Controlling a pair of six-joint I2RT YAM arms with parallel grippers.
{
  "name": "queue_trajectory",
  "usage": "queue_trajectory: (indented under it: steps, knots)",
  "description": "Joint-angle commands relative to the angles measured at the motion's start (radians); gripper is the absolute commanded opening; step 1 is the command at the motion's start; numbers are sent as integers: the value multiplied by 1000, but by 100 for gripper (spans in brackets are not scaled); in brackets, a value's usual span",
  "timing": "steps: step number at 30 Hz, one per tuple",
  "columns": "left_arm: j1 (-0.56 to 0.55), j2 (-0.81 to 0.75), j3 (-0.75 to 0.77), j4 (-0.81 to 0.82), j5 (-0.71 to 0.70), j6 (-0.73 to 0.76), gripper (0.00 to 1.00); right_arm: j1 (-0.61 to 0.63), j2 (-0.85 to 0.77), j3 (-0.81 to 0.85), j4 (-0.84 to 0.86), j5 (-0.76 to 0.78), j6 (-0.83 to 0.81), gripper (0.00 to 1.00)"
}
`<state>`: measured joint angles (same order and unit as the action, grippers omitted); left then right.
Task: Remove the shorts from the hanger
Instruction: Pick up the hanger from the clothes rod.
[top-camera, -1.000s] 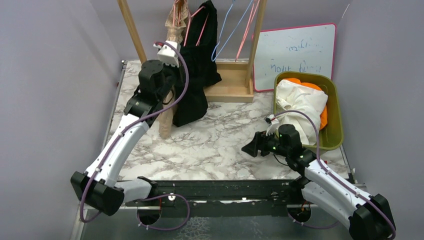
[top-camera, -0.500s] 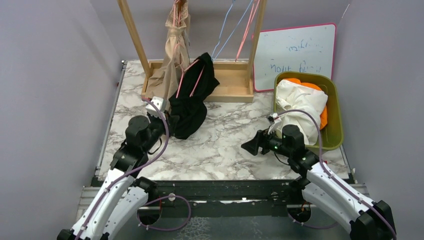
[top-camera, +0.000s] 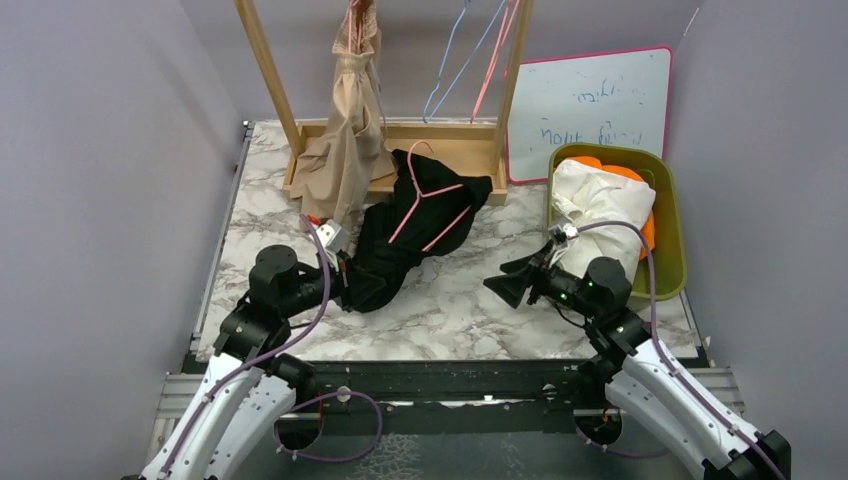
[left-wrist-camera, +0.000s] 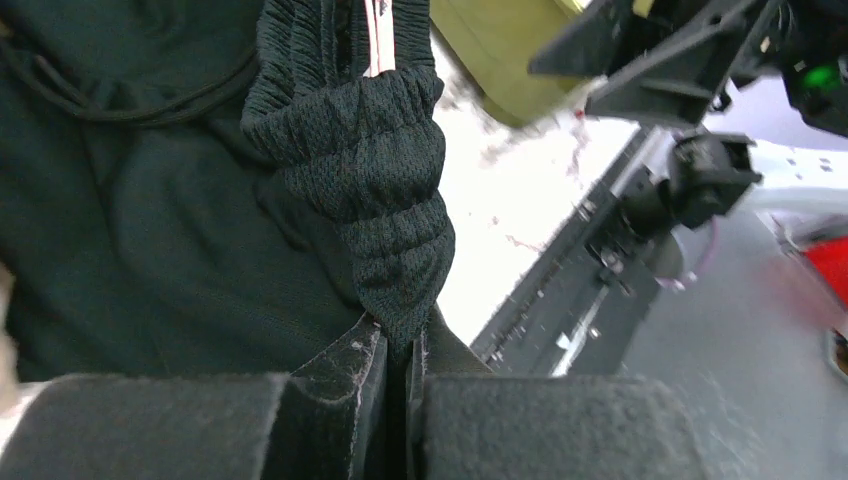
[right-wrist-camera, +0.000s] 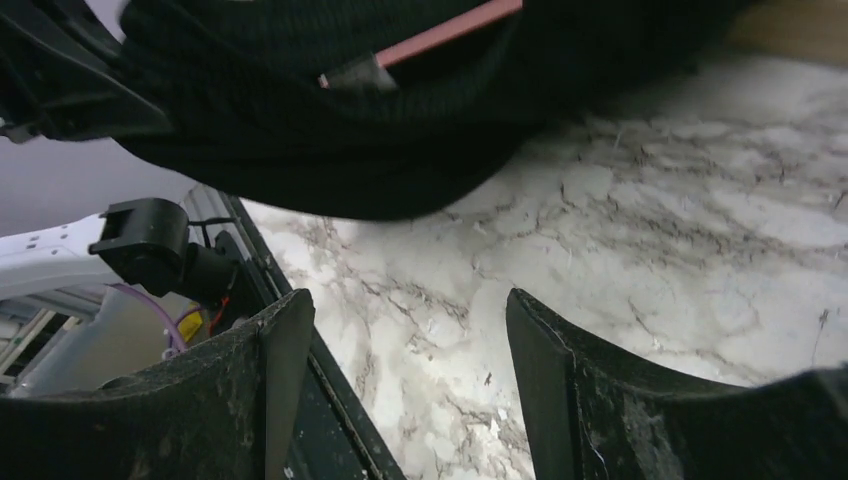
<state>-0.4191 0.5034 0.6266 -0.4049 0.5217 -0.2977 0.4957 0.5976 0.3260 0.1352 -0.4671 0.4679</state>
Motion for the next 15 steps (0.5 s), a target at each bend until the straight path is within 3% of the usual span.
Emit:
queue_trajectory:
  steps: [1,8,15]
  knots:
    - [-3,10,48,-59,206,-2,0,3,-84,39,65,-20,-66,72]
    - [-3,31,46,-77,413,37,0,3,-135,94,49,29,-204,71]
    - [-3,86,26,-77,500,48,0,3,1,213,52,-41,-317,69]
